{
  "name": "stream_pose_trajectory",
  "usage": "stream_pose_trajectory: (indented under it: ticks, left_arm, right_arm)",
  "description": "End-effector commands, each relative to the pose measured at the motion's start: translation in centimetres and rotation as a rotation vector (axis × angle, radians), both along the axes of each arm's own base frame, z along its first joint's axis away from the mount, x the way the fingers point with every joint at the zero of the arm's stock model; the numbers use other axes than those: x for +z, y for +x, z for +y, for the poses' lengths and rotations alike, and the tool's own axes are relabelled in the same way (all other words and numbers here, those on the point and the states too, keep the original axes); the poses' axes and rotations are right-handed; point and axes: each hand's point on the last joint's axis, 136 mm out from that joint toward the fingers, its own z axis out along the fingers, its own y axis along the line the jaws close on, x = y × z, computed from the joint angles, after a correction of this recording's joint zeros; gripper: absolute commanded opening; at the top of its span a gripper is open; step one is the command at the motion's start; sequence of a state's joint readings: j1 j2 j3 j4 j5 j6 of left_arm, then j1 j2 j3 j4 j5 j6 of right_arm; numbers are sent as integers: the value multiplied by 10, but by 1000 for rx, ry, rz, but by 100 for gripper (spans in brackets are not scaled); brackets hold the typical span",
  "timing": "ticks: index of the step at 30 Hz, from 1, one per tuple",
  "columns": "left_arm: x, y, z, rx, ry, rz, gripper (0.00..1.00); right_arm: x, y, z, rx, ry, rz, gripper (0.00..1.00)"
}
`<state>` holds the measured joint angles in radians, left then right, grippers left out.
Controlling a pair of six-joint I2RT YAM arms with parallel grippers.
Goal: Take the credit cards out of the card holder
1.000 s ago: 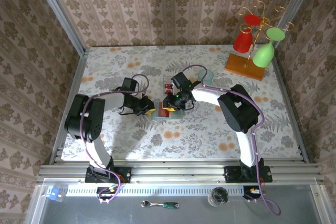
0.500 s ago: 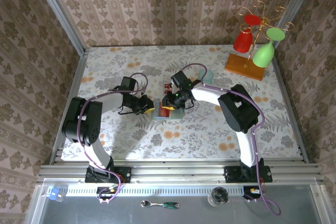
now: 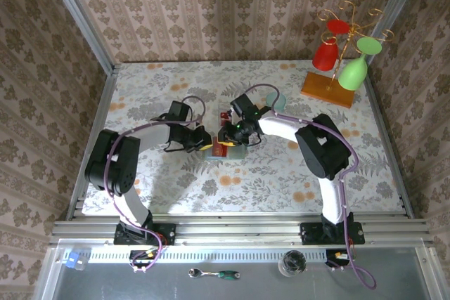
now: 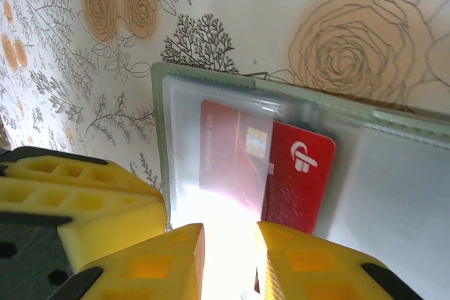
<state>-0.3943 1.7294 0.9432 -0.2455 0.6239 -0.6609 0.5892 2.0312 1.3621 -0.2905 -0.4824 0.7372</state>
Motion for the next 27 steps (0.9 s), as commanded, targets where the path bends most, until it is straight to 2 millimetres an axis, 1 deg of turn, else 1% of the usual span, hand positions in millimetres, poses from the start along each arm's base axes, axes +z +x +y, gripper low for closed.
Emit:
stream_pose_trajectory:
  ticks: [1, 8, 15, 21, 27]
  left_arm:
    - [-6, 3, -2, 6, 11, 17, 9]
    - [-15, 0, -2, 4, 12, 38, 8]
    - [-21, -2, 0, 5, 26, 51, 8]
    - [-27, -5, 4, 2, 52, 73, 8]
    - [-28, -6, 4, -1, 58, 76, 7]
  right_arm:
    - [9, -1, -8, -27, 10, -6, 25]
    - [6, -1, -13, -38, 8, 1, 25]
    - [-6, -4, -15, -37, -11, 30, 25]
    - [-13, -6, -16, -41, -16, 46, 26]
    - [-19, -8, -14, -40, -9, 66, 26]
